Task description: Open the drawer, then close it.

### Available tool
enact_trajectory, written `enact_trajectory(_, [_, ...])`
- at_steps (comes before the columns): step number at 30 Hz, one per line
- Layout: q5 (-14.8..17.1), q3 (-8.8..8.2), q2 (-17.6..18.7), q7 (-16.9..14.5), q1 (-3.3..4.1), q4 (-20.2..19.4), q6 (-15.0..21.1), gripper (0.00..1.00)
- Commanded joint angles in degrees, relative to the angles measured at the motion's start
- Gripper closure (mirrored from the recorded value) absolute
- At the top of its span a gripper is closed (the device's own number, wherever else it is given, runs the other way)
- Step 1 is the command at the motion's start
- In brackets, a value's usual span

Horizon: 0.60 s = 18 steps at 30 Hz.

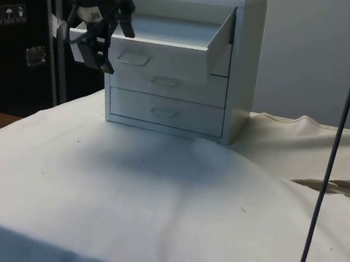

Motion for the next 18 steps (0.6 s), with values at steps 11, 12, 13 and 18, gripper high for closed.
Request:
enact_trajectory(11, [-0.3,0.23,0.7,0.1,0.06,-0.1,0.1,0.00])
enact_trajectory(12, [-0.5,0.52,0.9,0.4,0.40,0.2,-0.1,0.00])
enact_trajectory(13, [-0.5,0.57,1.0,0.6,0.40,0.3,-0.2,0.00])
enact_trajectory(18, [-0.5,1.03,1.6,1.1,0.40,0.2,0.1,0.00])
